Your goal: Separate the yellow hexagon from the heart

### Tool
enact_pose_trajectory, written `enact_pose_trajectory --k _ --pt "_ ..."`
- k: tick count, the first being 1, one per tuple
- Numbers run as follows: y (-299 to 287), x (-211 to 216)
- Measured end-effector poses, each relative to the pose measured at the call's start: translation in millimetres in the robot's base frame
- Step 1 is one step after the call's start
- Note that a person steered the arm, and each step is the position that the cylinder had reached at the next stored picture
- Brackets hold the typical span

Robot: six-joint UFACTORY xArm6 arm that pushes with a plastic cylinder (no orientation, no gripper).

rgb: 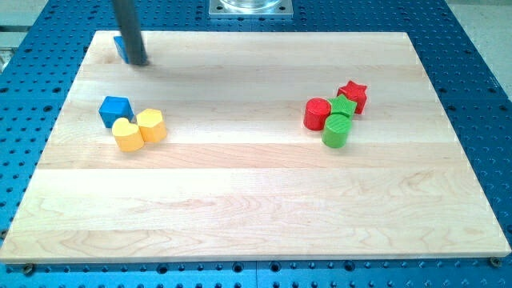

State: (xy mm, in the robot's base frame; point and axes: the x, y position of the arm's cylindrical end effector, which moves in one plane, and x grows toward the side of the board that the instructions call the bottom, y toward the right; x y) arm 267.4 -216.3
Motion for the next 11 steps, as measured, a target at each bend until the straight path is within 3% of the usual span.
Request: enact_pose_trajectory --k 1,3,4,5,7,8,10,11 --pt "17 21" --pt "122 193" --pt "84 210" --pt "19 207" --pt "18 207" --pt "52 204" --pt "111 104" --pt "112 91"
